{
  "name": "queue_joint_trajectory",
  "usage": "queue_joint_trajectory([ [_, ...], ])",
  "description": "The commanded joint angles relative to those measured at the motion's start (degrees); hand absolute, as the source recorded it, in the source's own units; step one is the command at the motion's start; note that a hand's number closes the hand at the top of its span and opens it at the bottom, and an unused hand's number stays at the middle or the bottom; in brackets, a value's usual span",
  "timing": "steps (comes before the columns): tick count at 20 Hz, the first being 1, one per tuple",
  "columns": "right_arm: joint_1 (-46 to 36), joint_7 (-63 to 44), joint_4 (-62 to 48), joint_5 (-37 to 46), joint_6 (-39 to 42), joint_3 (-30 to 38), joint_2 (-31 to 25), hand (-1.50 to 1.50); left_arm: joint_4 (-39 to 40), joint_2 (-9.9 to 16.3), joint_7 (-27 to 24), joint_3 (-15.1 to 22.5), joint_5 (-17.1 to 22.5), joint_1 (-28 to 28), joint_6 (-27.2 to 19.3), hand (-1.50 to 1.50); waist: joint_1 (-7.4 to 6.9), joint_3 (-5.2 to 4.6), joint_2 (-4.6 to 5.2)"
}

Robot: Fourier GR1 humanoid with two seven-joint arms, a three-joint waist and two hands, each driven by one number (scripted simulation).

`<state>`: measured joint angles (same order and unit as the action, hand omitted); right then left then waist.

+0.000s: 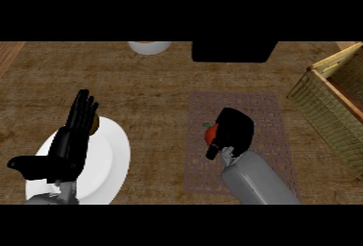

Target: Pick the bell pepper from the placemat and place it in the basket

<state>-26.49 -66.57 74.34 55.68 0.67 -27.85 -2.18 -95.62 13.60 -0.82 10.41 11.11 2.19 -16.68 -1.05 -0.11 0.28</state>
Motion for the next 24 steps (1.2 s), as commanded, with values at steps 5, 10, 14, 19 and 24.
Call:
queue_joint_trajectory([
  [5, -17.9, -6.7, -18.3, 3.5, -5.9, 20.8, -5.4, 1.50, -1.2, -0.2, -0.9, 1.5, -0.4, 0.6, 1.5, 0.00, -3.37, 0.13, 1.29],
  [10, -28.3, -6.3, -21.5, 9.1, -14.3, 24.9, -4.0, 1.50, 1.3, -2.1, -0.3, 2.1, -1.6, 2.7, -0.2, 0.00, -2.71, 0.11, 1.08],
  [14, -32.9, -5.5, -21.6, 15.4, -22.1, 26.0, -3.5, 1.50, 1.5, -1.2, 0.0, 0.8, -0.8, 2.5, 0.5, 0.00, -2.54, 0.06, 0.74],
  [19, -41.8, -8.1, -22.2, 20.6, -22.1, 29.0, -1.8, 1.50, 1.2, -0.8, 1.4, 0.1, -1.0, 2.8, 0.1, 0.00, -1.50, 0.05, 0.09],
  [24, -47.0, -11.9, -24.7, 25.3, -20.5, 32.5, 0.1, 1.50, 1.3, -1.6, 0.5, 0.2, -1.0, 1.2, 0.2, 0.00, -0.59, 0.02, -0.04],
])
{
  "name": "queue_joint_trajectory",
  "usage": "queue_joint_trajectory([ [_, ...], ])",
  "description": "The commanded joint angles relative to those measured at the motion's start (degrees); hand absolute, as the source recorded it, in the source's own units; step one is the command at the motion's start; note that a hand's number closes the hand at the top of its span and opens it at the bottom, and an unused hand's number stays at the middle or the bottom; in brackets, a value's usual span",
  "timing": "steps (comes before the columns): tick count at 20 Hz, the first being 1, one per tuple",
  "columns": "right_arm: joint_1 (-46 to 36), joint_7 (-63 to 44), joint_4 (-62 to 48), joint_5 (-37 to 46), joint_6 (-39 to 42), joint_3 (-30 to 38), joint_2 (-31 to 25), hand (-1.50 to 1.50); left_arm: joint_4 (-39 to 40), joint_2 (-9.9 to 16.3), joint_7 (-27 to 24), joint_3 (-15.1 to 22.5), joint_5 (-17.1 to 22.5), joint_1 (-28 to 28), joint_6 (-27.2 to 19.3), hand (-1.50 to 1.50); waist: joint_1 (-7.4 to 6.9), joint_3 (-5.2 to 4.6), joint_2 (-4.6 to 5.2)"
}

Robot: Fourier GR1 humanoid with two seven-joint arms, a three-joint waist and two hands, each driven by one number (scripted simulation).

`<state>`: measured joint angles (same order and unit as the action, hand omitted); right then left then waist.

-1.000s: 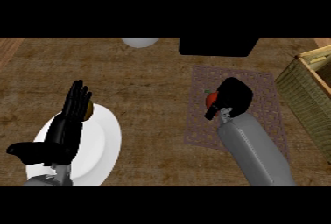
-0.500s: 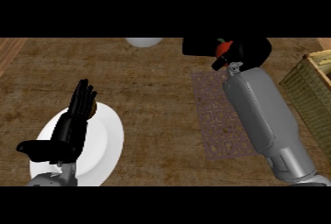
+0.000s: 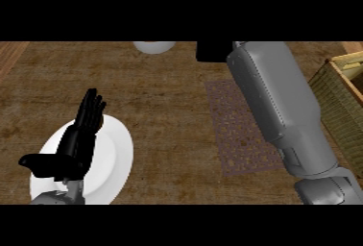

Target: Pick the bell pepper from the placemat and place it in the basket

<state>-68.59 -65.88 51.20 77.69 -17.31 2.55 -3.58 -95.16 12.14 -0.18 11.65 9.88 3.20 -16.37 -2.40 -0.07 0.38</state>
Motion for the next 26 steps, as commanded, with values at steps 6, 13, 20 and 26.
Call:
queue_joint_trajectory([
  [6, -8.1, -15.0, -1.9, 6.1, 4.7, 8.3, -1.2, 1.50, 1.2, -0.3, -0.5, -1.9, 0.1, 0.0, -0.5, 0.00, 2.17, 0.00, -0.55],
  [13, -3.3, -15.0, -0.1, 12.8, 12.7, 9.1, -2.0, 1.50, 0.1, 0.9, 1.2, -3.6, 0.6, -0.3, -0.3, 0.00, 3.49, 0.04, -0.97],
  [20, 3.8, -10.8, 10.9, 14.2, 14.5, 12.1, -3.2, 1.50, -1.5, 0.2, 0.0, -2.6, -0.7, -2.6, -0.2, 0.00, 3.39, 0.07, -0.88],
  [26, 11.3, -6.1, 20.5, 14.3, 17.7, 14.9, -4.8, 1.50, 2.1, -0.5, 0.0, -3.4, -0.9, 0.0, 0.2, 0.00, 3.64, 0.06, -0.69],
])
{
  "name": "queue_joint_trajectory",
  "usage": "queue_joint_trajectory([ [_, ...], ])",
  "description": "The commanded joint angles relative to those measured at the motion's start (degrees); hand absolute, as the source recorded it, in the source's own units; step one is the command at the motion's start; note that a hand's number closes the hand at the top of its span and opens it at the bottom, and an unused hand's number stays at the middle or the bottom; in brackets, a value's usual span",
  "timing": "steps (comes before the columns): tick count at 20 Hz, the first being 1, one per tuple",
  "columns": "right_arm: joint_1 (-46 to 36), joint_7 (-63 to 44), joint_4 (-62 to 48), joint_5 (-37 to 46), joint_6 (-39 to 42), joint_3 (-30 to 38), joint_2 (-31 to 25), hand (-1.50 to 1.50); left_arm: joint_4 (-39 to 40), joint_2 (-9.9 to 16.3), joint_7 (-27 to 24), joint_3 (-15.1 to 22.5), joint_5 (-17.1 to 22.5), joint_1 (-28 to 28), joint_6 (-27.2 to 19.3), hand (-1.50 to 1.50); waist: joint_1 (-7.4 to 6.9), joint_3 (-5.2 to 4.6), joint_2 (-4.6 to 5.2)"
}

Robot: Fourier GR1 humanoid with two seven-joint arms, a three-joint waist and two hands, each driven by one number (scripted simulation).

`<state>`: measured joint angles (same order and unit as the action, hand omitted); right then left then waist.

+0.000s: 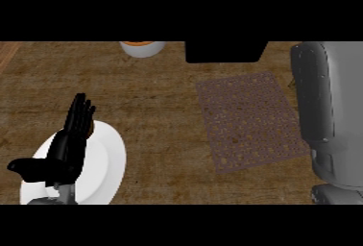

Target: Pick the bell pepper from the placemat and place it in the basket

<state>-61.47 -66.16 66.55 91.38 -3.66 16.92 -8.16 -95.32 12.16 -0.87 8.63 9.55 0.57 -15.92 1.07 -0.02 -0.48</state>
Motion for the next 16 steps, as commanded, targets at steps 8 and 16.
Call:
queue_joint_trajectory([
  [8, 16.1, -1.4, 16.9, -0.6, 10.0, 2.3, 2.6, 1.50, 0.4, -0.4, 0.7, -1.4, -0.1, 1.3, 1.1, 0.00, -0.20, 0.00, 0.24],
  [16, 23.3, 3.5, 22.4, -5.6, 7.3, 6.4, 0.7, 1.50, 2.3, -0.9, -2.8, -2.6, 0.2, -0.5, 4.3, 0.00, -0.98, 0.01, 0.43],
])
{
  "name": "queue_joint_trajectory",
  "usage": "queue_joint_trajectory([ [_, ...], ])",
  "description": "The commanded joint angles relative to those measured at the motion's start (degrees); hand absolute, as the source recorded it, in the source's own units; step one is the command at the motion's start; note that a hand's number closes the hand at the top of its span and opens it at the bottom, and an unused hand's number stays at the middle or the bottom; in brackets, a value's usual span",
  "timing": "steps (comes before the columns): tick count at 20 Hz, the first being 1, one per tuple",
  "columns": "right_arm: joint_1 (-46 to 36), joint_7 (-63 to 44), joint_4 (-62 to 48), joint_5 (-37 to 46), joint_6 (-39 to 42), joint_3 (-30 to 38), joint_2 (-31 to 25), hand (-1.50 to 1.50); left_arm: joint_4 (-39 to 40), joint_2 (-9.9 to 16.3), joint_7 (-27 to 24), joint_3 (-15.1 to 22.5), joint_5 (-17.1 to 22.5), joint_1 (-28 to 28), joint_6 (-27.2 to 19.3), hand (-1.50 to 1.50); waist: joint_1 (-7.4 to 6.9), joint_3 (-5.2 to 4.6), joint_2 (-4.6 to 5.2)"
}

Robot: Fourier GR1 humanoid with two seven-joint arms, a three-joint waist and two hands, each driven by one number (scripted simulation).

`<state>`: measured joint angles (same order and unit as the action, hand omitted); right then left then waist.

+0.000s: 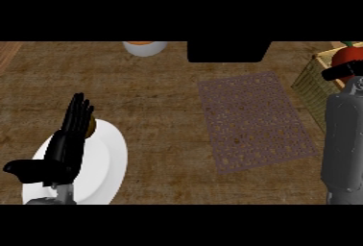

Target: Pick the bell pepper from the placemat and place it in the basket

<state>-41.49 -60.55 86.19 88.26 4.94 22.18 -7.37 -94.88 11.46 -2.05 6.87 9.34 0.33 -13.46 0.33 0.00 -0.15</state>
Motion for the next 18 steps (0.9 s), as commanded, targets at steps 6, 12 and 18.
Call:
queue_joint_trajectory([
  [6, 7.1, -2.8, 8.9, -3.7, 0.7, 0.9, 0.9, 1.50, -2.2, -2.1, 1.8, 0.3, -2.0, -0.2, -0.5, 0.00, -0.31, 0.01, 0.05],
  [12, 11.0, -4.4, 8.2, -1.6, -6.3, 2.7, 2.3, 1.50, 0.0, -3.4, -0.3, 1.1, -3.5, -0.8, 0.1, 0.00, -0.40, 0.00, 0.12],
  [18, 16.5, -1.8, 13.6, -6.8, -2.0, 2.3, 2.6, -1.50, -7.0, -1.5, 6.3, -0.9, -2.8, -1.6, 1.0, 0.00, -0.38, 0.00, 0.02],
])
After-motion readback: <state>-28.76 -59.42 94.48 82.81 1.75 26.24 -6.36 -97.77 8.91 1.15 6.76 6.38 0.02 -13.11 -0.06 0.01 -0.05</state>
